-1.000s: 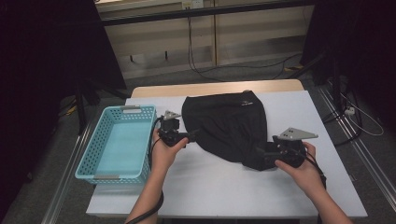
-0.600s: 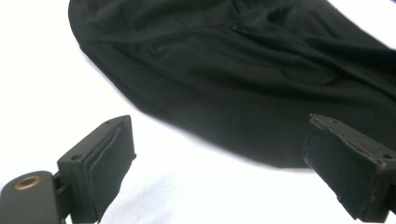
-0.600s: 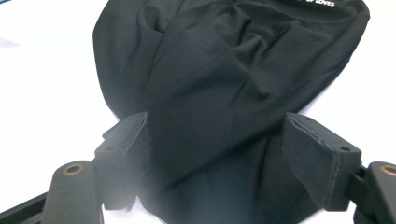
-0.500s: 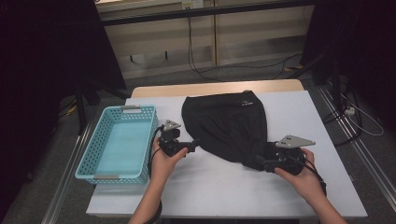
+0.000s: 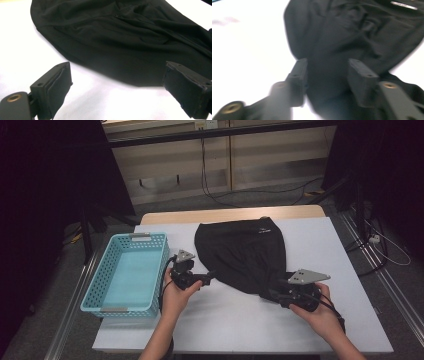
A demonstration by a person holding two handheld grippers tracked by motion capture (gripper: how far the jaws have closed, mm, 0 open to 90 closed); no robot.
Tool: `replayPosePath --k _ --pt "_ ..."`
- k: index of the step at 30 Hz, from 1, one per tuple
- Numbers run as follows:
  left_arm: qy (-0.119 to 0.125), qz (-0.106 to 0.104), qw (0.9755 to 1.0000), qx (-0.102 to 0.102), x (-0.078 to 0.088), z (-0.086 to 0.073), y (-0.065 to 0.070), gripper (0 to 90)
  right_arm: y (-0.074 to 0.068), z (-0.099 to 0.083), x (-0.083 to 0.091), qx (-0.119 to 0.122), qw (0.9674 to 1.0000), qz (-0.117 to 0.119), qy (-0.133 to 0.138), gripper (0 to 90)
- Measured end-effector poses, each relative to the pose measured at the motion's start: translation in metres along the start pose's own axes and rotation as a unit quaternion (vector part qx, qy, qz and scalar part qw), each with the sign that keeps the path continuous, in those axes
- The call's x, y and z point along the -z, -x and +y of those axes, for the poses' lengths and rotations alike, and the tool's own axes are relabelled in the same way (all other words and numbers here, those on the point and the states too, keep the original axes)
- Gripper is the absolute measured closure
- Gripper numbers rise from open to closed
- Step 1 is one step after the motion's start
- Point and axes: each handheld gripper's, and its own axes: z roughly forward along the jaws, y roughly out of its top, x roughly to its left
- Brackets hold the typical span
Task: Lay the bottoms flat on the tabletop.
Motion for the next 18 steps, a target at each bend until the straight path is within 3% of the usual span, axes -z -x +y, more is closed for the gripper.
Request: replayPosePath --k 5,11,13,15,18 --pt "-0.001 -0.001 1.0 -0.002 0.0 0.0 0.001 9.2 -0.014 0.0 -0.006 0.022 0.9993 0.026 -0.018 58.1" --pt "-0.004 0.002 1.0 -0.001 -0.001 -0.002 0.001 9.2 -0.024 -0.005 -0.023 0.054 0.9964 0.026 -0.061 57.6" --pt "-0.003 0.002 1.0 0.0 -0.001 -0.002 0.001 9.2 -0.023 -0.007 -0.027 0.054 0.9958 0.023 -0.07 62.9" --pt "-0.003 0.001 1.0 0.001 -0.001 -0.002 0.002 9.2 -0.022 -0.008 -0.027 0.064 0.9957 0.015 -0.065 74.6" --pt "-0.007 0.002 1.0 -0.002 -0.001 -0.003 0.002 9.3 -0.017 -0.008 -0.027 0.058 0.9962 0.016 -0.063 83.8"
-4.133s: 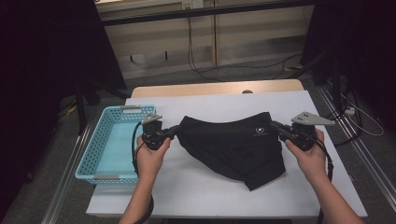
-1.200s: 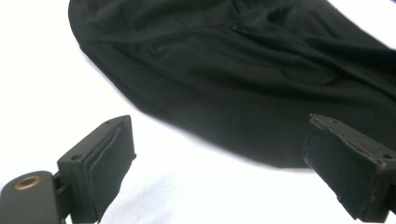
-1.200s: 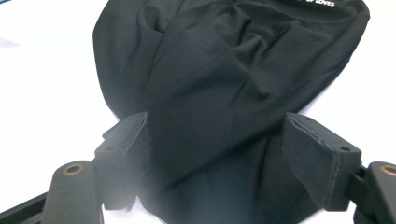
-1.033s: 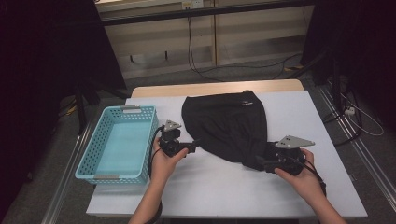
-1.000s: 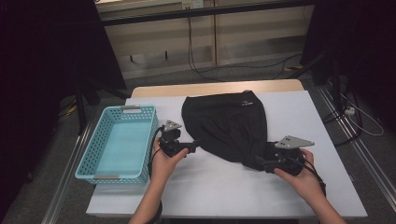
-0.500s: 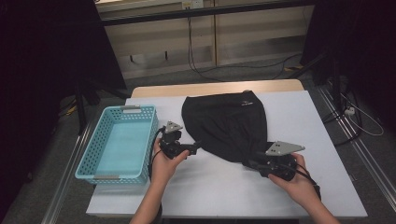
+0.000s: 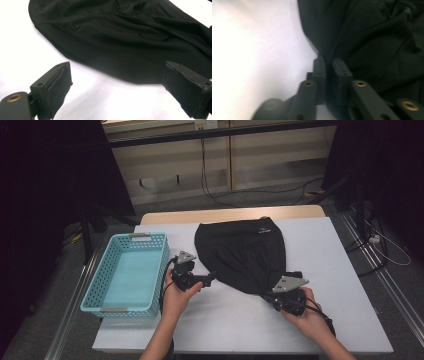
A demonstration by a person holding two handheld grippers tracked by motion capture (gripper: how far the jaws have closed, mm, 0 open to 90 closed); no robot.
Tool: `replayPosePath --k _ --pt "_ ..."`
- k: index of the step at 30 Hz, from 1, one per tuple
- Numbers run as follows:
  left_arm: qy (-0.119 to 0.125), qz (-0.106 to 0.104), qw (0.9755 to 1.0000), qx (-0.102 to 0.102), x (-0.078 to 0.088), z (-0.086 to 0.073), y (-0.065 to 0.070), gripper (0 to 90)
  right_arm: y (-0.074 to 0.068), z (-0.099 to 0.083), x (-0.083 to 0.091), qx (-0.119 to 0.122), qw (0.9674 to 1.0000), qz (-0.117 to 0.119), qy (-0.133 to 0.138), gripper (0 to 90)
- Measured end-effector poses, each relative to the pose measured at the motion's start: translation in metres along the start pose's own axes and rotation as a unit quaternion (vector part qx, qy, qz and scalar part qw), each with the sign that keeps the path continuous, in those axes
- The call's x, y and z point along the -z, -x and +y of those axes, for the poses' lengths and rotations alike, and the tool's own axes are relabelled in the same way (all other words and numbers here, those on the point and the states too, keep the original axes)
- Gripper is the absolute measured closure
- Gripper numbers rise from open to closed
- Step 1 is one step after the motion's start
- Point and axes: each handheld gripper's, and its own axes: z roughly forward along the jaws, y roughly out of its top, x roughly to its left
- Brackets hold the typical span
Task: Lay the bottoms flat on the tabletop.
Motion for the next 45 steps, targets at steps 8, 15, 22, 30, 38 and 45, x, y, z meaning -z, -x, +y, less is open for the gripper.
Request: replayPosePath --k 8,15,22,30,38,45 --pt "0.01 0.005 0.9999 0.005 0.003 0.0 -0.003 9.3 0.014 0.008 0.022 -0.03 0.9983 -0.015 0.047 89.1" --pt "0.01 0.006 0.9999 0.005 0.005 0.0 -0.004 9.4 0.048 0.007 0.045 -0.076 0.9914 -0.055 0.092 89.1" --pt "0.009 0.005 0.9999 0.005 0.003 0.0 -0.004 9.4 0.071 -0.002 0.042 -0.081 0.9883 -0.102 0.08 89.1" --pt "0.007 0.005 1.0 0.005 0.004 -0.001 -0.004 9.4 0.067 -0.006 0.025 -0.068 0.9912 -0.103 0.047 73.7" --pt "0.009 0.006 0.9999 0.006 0.006 -0.001 -0.006 9.3 0.044 0.008 0.038 -0.048 0.9908 -0.101 0.076 47.1" --pt "0.009 0.005 0.9999 0.006 0.006 -0.001 -0.005 9.3 0.017 0.021 0.026 0.004 0.9964 -0.049 0.069 50.2"
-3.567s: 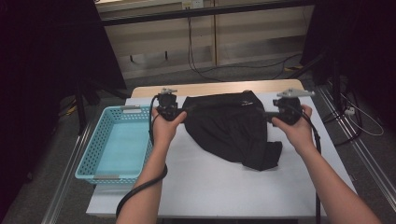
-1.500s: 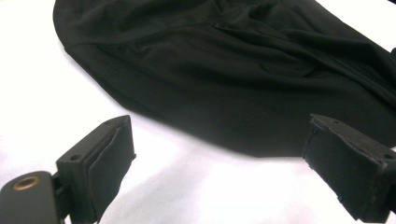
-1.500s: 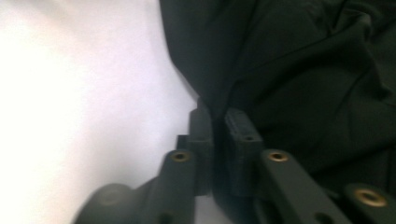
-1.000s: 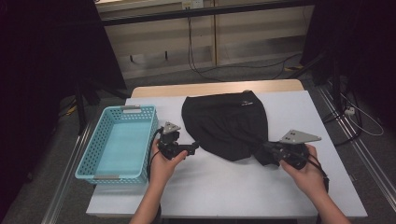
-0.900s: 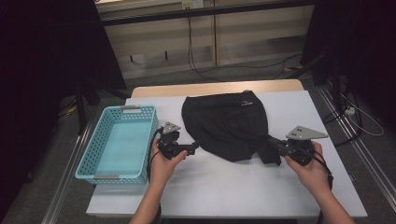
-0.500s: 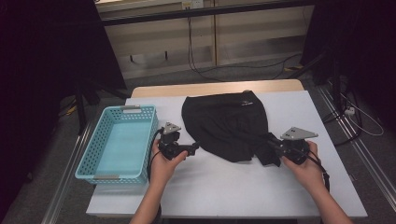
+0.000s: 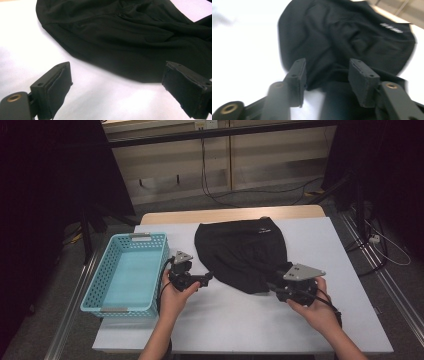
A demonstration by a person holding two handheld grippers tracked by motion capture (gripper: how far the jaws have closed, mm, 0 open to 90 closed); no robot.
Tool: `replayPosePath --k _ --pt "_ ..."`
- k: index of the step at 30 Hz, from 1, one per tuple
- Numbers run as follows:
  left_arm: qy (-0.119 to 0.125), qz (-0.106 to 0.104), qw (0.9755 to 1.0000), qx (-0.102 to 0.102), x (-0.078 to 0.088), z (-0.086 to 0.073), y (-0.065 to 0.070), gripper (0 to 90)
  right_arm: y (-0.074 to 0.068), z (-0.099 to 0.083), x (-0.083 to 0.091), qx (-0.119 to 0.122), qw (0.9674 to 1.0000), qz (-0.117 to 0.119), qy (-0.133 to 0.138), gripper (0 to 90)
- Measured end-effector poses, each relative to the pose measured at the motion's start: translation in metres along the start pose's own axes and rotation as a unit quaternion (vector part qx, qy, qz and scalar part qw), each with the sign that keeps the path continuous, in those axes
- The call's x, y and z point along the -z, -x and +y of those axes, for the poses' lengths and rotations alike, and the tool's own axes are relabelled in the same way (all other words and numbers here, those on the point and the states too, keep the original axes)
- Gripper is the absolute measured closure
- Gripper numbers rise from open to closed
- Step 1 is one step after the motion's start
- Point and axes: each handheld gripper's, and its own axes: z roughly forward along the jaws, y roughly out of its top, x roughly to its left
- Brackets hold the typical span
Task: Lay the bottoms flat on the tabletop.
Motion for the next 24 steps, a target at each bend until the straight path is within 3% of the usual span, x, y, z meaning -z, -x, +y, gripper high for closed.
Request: replayPosePath --k 6,11,14,17,19,24 --pt "-0.002 0.0 1.0 -0.002 0.004 -0.002 -0.001 9.3 -0.012 0.001 -0.017 0.006 0.9994 0.033 -0.013 54.3" --pt "0.0 0.002 1.0 -0.001 0.007 -0.004 -0.001 9.2 -0.031 0.003 -0.04 0.039 0.9963 0.066 -0.039 54.9" --pt "0.002 0.001 1.0 0.0 0.01 -0.005 0.0 9.2 -0.037 0.005 -0.05 0.055 0.9947 0.065 -0.057 57.1" --pt "0.001 0.001 1.0 -0.002 0.013 -0.006 0.0 9.2 -0.035 0.004 -0.058 0.054 0.9945 0.048 -0.076 62.6" --pt "0.003 0.003 1.0 0.0 0.015 -0.007 -0.001 9.3 -0.03 0.004 -0.06 0.041 0.9952 0.052 -0.071 68.1" --pt "0.002 0.008 1.0 0.004 0.018 -0.01 -0.003 9.2 -0.032 0.006 -0.062 0.063 0.9943 0.042 -0.075 85.2"
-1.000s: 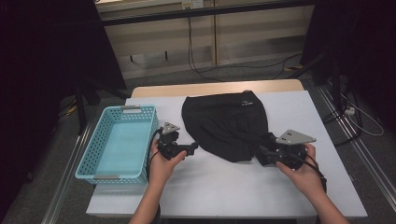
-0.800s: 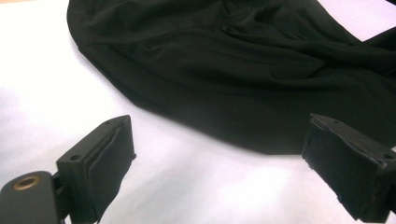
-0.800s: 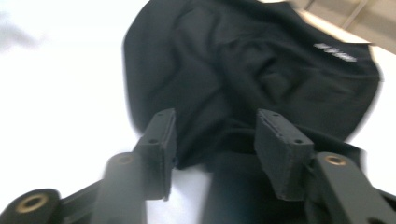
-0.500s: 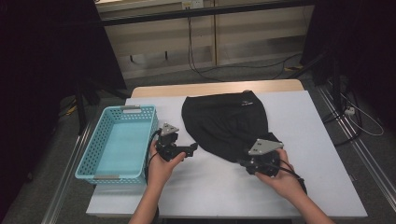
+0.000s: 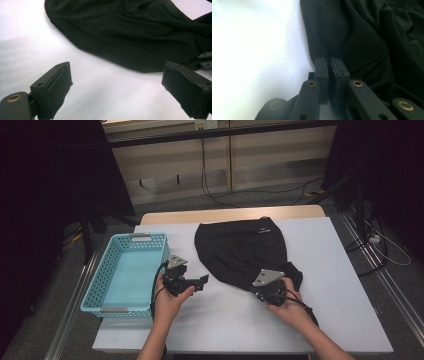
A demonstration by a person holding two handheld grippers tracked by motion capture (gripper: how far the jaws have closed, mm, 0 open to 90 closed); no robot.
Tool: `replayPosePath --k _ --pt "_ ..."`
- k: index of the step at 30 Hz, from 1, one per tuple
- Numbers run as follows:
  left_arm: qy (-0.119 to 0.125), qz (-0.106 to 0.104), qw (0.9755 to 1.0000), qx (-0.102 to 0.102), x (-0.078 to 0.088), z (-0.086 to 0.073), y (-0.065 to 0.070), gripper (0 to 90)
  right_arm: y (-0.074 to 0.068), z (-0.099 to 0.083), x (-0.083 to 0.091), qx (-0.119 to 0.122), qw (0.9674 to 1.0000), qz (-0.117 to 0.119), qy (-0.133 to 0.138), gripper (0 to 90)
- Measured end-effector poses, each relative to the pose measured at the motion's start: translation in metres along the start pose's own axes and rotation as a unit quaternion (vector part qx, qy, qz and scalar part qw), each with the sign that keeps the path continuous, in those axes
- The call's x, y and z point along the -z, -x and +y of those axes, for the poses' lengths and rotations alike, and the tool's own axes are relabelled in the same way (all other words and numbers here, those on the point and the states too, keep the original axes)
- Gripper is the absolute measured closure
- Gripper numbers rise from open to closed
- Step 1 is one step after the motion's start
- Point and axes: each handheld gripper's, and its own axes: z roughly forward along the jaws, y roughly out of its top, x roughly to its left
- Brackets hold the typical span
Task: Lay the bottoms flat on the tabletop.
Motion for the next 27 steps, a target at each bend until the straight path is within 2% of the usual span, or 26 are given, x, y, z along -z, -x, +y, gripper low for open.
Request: replayPosePath --k 3,5,8,10,13,17,20,22,25,27 --pt "-0.003 0.0 1.0 -0.002 0.001 -0.001 0.0 9.2 0.001 0.003 0.001 -0.001 0.9999 0.01 0.005 87.5" --pt "-0.003 0.0 1.0 -0.001 0.002 -0.001 -0.001 9.2 0.003 0.005 0.005 -0.016 0.9996 0.021 0.012 87.5" --pt "-0.002 0.001 1.0 0.0 0.004 -0.002 -0.002 9.2 0.007 0.012 0.015 -0.033 0.9982 0.034 0.037 87.7" --pt "-0.003 0.003 1.0 0.001 0.004 -0.002 -0.003 9.1 0.012 0.017 0.022 -0.04 0.9974 0.033 0.05 87.8" --pt "-0.003 0.001 1.0 0.003 0.005 -0.003 -0.003 9.2 0.025 0.024 0.029 -0.055 0.9956 0.03 0.069 87.8" --pt "-0.001 0.001 1.0 0.004 0.006 -0.002 -0.003 9.1 0.048 0.035 0.033 -0.102 0.9904 0.025 0.09 87.8" --pt "0.002 0.001 1.0 0.004 0.007 -0.002 -0.004 9.2 0.067 0.039 0.028 -0.117 0.9899 0.0 0.08 87.7" --pt "0.002 0.002 1.0 0.005 0.007 -0.002 -0.005 9.2 0.077 0.037 0.02 -0.146 0.9863 -0.001 0.076 87.7" --pt "0.0 0.002 1.0 0.006 0.007 -0.002 -0.006 9.1 0.083 0.032 0.005 -0.148 0.9875 -0.024 0.049 87.7" --pt "-0.002 0.002 1.0 0.006 0.007 -0.003 -0.007 9.1 0.086 0.028 -0.004 -0.154 0.9868 -0.035 0.038 87.5"
